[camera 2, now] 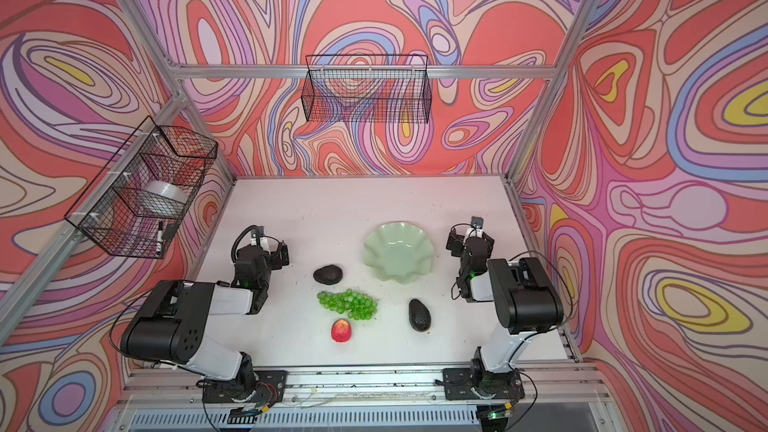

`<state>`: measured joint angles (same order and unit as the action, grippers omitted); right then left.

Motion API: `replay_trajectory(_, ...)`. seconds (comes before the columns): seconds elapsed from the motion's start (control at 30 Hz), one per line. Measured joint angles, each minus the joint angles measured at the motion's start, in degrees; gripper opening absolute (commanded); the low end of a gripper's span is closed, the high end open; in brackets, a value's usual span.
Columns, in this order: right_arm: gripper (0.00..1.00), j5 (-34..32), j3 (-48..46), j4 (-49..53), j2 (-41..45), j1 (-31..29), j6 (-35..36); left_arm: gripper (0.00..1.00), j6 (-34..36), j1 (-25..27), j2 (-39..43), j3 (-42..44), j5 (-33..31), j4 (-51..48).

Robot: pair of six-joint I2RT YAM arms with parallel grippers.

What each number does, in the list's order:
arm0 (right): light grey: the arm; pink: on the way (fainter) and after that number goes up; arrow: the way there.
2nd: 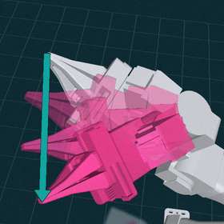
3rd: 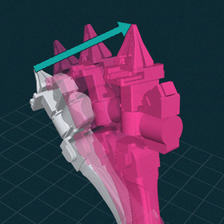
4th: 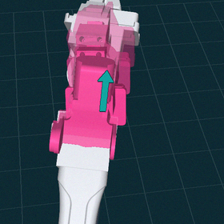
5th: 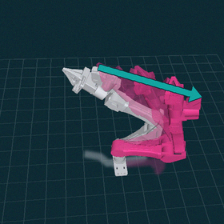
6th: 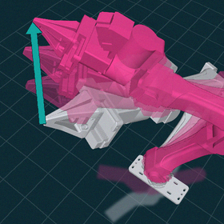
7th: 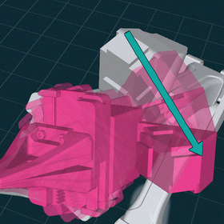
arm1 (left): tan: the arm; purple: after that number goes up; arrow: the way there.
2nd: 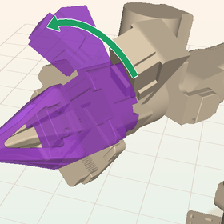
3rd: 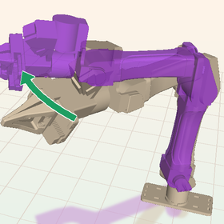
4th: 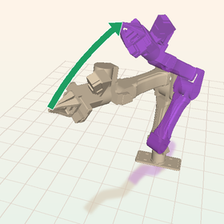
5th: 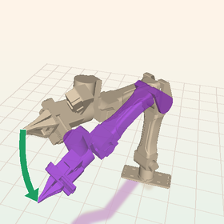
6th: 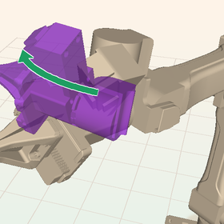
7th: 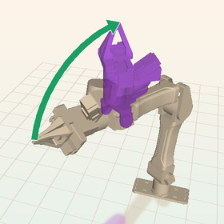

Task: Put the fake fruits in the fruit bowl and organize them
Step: 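Move the right gripper toward the avocado nearest the robot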

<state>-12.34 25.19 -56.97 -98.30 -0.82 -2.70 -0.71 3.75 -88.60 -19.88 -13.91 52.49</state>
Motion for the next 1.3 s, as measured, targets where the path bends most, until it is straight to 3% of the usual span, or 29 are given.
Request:
replay_trajectory(1.03,0.98,-0.50,0.09,0.98,0.83,0.00,-0.26,1.00,0.00,0.00,0.00,0.00,0.00,0.00)
replay_trajectory(1.17,0.98,-3.63,1.79,15.32,13.92,-0.13,-3.61,1.00,0.00,0.00,0.00,0.00,0.00,0.00)
replay_trajectory(1.3,0.98,-3.19,17.99,36.74,27.56,-0.11,-12.04,1.00,0.00,0.00,0.00,0.00,0.00,0.00)
